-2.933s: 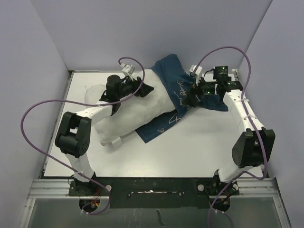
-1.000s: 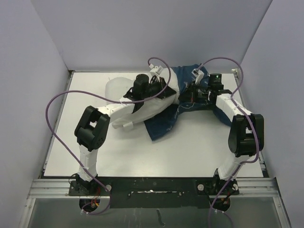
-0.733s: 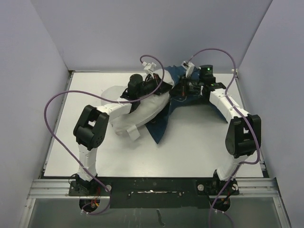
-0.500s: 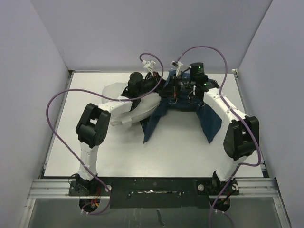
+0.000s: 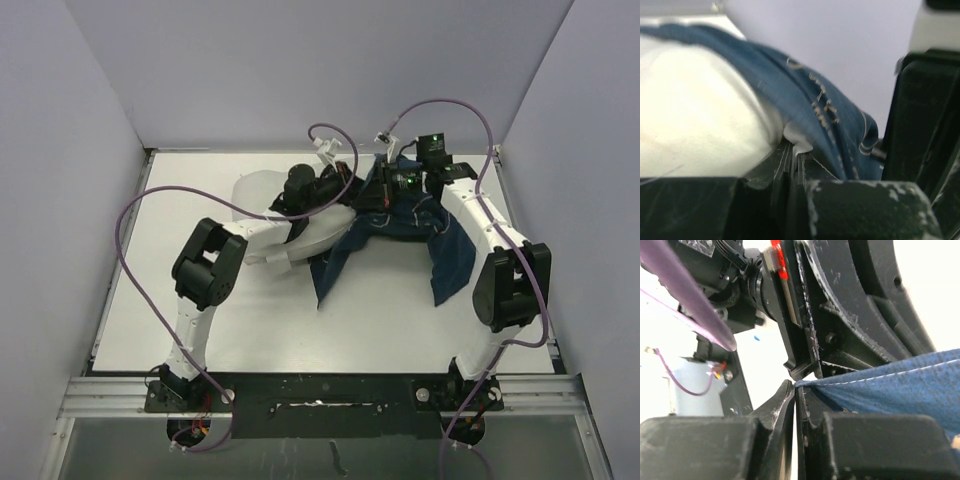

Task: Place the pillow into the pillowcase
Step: Stuff the pillow into the pillowcase.

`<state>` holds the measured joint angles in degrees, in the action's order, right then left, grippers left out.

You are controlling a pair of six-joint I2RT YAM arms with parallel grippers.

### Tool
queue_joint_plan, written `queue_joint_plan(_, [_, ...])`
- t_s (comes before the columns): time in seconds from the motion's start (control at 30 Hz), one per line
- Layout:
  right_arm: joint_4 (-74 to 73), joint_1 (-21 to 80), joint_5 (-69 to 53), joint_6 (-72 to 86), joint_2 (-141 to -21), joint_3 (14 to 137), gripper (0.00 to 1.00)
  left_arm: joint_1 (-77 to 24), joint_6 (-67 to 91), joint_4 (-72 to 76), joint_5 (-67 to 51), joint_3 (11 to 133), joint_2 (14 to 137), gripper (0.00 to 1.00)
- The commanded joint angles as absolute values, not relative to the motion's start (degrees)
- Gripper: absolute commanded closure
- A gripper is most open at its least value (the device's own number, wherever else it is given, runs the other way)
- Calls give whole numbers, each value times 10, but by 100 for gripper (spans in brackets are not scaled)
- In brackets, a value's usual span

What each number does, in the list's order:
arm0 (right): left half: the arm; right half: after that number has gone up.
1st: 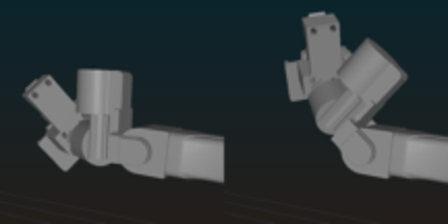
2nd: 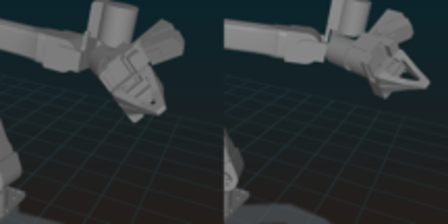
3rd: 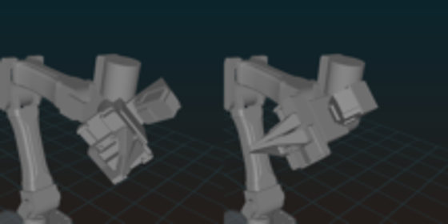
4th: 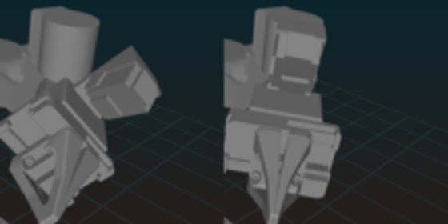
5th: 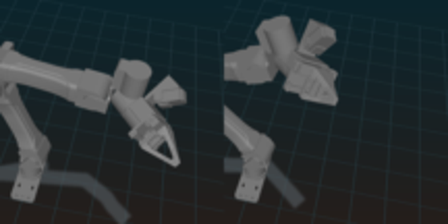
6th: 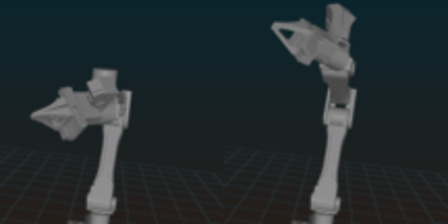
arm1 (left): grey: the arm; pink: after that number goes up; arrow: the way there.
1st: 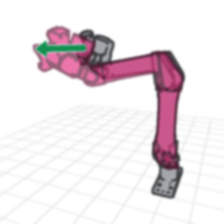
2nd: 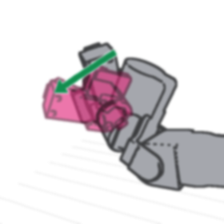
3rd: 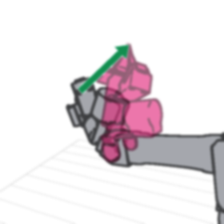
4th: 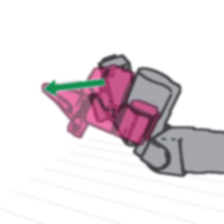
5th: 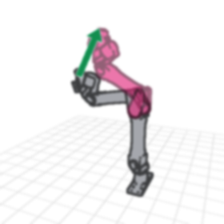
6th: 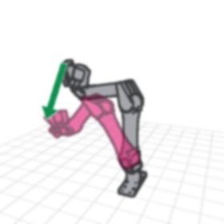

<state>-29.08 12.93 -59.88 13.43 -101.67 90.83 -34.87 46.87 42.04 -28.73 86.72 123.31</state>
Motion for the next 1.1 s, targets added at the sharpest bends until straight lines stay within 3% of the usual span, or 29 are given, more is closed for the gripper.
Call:
queue_joint_plan(0.0, [-377,93,-630,-128,-936,880,98,-418,397,355,-362,795,1270,100])
queue_joint_plan(0.07, [-485,70,-613,-228,-941,842,96,-419,383,349,-390,795,1262,100])
queue_joint_plan(0.17, [-560,52,-611,-340,-917,758,94,-421,353,330,-428,783,1252,91])
queue_joint_plan(0.27, [-573,52,-619,-382,-873,699,82,-421,330,323,-456,758,1240,80])
queue_joint_plan(0.43, [-654,52,-653,-498,-850,698,57,-415,313,348,-478,718,1195,53])
queue_joint_plan(0.57, [-825,11,-645,-704,-845,788,27,-389,265,312,-484,695,1109,28])
queue_joint_plan(0.67, [-869,-45,-650,-743,-858,876,16,-354,220,257,-515,687,1033,22])
queue_joint_plan(0.73, [-827,-76,-669,-675,-883,940,12,-325,209,223,-552,692,1003,22])
queue_joint_plan(0.9, [-536,-56,-599,-275,-955,1012,9,-263,217,145,-614,771,1013,21])
queue_joint_plan(1.0, [-481,-8,-490,-175,-1018,1083,6,-242,200,93,-572,836,1043,22])
queue_joint_plan(1.07, [-460,17,-426,-118,-1073,1133,6,-228,173,-18,-487,922,1087,21])
